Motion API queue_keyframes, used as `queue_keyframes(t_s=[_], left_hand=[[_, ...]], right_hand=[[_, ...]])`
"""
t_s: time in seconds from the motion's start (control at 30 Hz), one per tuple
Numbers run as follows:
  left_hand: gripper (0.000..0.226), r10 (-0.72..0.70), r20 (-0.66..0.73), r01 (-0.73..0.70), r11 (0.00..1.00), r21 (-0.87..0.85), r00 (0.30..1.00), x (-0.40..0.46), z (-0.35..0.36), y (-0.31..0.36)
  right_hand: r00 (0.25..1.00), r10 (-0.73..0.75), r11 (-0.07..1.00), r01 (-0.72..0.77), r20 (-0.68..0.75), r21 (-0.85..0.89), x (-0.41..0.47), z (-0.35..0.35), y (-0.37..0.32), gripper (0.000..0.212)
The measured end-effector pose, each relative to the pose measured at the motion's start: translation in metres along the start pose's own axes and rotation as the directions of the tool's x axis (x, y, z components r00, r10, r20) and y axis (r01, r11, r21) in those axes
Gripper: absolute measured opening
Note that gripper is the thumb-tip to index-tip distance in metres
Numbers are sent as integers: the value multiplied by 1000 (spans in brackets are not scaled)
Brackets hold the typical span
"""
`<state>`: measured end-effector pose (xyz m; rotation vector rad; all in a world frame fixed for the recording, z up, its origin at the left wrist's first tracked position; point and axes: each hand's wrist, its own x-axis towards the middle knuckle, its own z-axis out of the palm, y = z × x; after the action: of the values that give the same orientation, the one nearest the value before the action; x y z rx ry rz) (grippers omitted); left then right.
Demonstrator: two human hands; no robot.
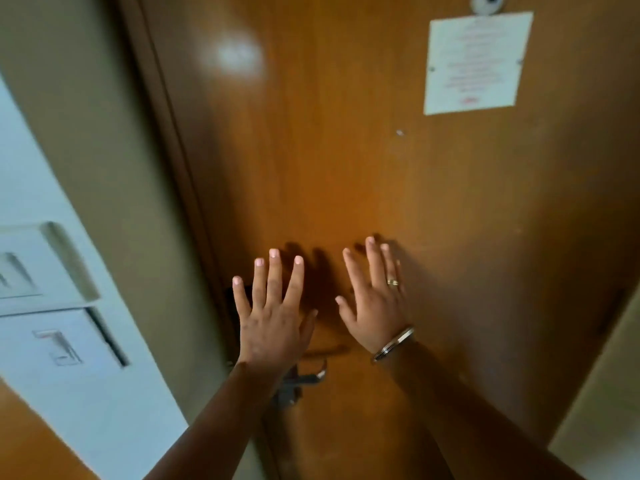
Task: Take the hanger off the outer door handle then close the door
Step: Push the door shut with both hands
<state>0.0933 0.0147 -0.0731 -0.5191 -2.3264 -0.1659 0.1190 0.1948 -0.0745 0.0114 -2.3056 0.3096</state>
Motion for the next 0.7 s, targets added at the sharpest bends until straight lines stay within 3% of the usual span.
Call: queue_keyframes(t_s=[0.17, 0.3, 0.7], left_hand=[[107, -102, -29, 100, 992, -74, 994, 26, 3, -31], [113, -100, -4, 100, 990, -101, 995, 31, 17, -39], [113, -129, 48, 133, 987, -86, 990, 57, 40, -45]], right_hand=[[999, -1, 993, -5, -49, -121, 39, 2, -10, 98], [996, -35, 980, 18, -84, -198, 44, 10, -4, 105], [994, -75, 976, 58, -77, -208, 62, 23, 6, 93]])
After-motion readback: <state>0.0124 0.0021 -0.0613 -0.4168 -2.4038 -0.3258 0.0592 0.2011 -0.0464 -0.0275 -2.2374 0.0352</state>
